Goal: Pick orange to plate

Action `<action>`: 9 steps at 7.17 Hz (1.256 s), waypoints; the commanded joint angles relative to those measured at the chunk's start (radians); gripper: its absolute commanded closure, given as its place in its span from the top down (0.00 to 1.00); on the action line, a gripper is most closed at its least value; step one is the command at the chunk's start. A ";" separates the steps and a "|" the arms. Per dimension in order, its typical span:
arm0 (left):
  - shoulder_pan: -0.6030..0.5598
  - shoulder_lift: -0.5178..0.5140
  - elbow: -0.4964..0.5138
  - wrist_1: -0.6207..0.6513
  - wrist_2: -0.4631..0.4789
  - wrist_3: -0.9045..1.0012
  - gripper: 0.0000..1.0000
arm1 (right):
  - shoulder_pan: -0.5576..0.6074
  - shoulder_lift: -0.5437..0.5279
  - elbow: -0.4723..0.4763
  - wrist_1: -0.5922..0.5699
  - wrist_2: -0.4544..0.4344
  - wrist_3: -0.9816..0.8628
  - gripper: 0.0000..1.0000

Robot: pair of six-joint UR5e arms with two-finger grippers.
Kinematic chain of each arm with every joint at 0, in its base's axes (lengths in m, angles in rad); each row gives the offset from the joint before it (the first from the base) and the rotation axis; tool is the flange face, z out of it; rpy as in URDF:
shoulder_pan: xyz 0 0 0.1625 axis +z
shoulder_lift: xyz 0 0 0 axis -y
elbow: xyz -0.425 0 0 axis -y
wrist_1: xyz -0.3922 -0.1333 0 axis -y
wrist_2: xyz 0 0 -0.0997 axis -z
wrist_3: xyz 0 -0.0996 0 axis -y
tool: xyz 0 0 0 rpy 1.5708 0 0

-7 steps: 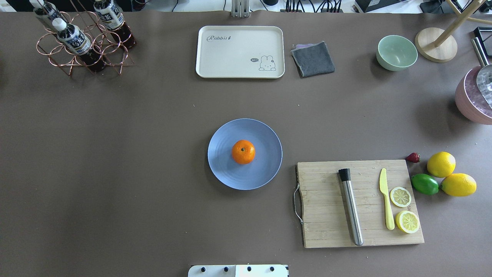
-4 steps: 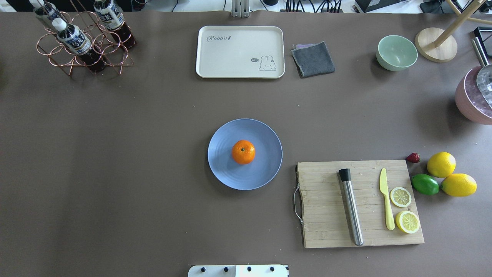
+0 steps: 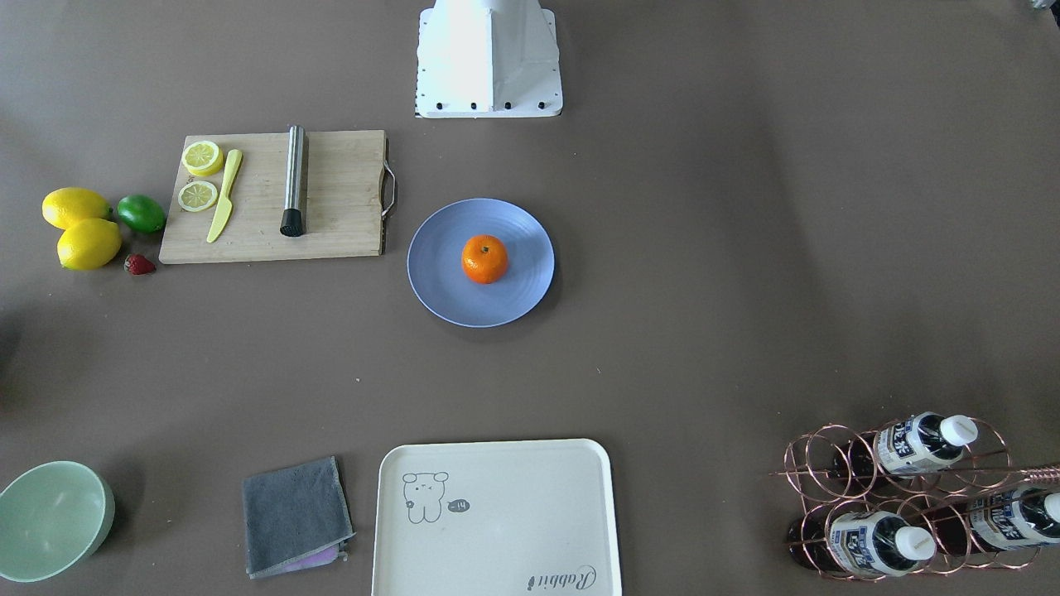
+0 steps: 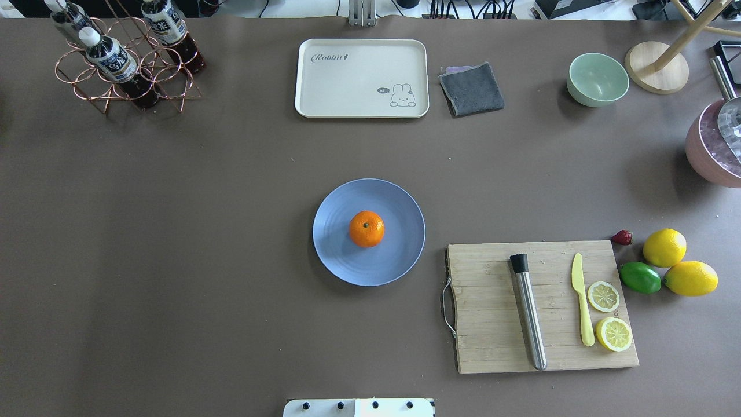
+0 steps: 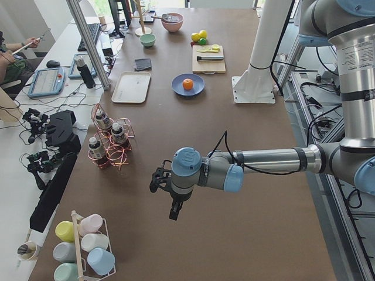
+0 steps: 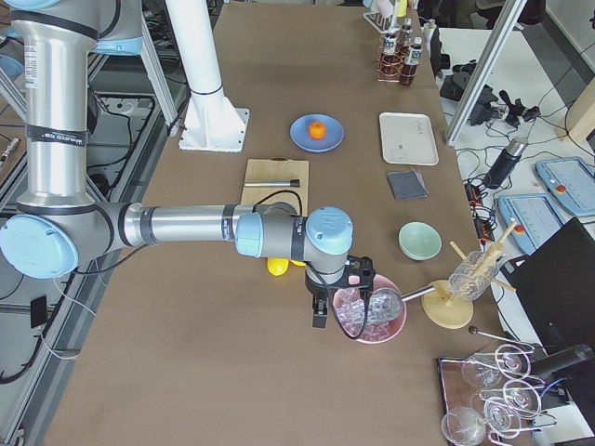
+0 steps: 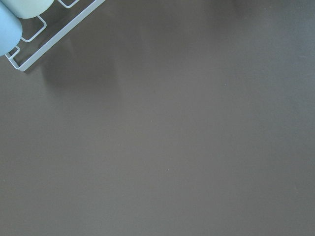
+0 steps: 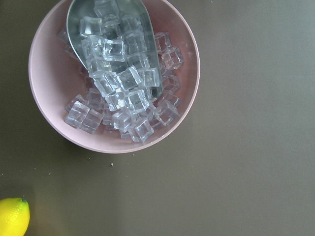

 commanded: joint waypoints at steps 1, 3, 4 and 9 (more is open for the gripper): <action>-0.006 -0.005 -0.004 0.000 -0.001 -0.005 0.98 | 0.000 0.005 0.002 0.006 0.000 0.003 1.00; -0.004 -0.017 -0.044 0.000 -0.001 -0.144 0.98 | 0.000 0.010 0.005 0.006 0.000 0.003 1.00; -0.001 -0.016 -0.049 0.000 -0.002 -0.149 0.98 | 0.000 0.010 0.005 0.006 0.002 0.003 1.00; 0.003 -0.020 -0.047 -0.001 -0.002 -0.149 0.98 | 0.000 0.008 0.005 0.007 0.003 0.003 1.00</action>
